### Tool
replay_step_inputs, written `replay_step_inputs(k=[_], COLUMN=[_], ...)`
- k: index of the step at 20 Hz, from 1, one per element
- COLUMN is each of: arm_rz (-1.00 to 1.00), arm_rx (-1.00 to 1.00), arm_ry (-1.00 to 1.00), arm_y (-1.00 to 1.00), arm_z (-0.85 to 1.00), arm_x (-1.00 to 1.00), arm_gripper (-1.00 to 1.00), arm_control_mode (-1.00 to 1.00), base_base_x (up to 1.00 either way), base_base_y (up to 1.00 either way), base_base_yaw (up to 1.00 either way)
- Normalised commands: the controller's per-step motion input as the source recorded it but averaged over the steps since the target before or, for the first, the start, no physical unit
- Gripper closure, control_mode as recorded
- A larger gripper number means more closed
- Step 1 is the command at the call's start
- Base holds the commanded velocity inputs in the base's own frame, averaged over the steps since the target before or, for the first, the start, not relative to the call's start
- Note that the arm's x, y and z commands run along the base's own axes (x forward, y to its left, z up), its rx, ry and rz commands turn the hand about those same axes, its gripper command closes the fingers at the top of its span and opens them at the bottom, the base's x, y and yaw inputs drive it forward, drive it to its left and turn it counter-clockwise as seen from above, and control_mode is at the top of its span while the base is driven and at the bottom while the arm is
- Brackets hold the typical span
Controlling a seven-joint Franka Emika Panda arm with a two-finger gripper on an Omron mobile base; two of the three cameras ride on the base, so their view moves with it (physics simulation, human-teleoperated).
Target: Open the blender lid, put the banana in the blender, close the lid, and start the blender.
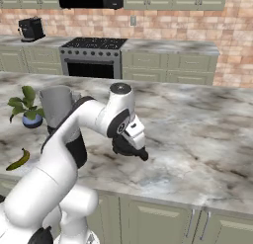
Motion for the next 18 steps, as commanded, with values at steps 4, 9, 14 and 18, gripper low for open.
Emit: replay_step_inputs(k=[4, 9, 14, 18], arm_rz=[-0.04, 0.0, 0.02, 0.01], arm_rx=[0.0, 0.0, 0.0, 0.0], arm_ry=[0.22, 0.07, 0.0, 0.05], arm_y=[-0.71, -0.17, 0.06, 0.02], arm_z=[-0.93, -0.8, -0.8, -0.51], arm_x=[0.37, 0.38, 0.19, 0.09], arm_gripper=[1.0, 1.0, 1.0, 1.0], arm_control_mode=[-1.0, -1.0, -1.0, -1.0], base_base_x=[0.0, 0.0, 0.0, 0.0], base_base_y=[0.0, 0.0, 0.0, 0.0], base_base_yaw=[0.0, 0.0, 0.0, 0.0])
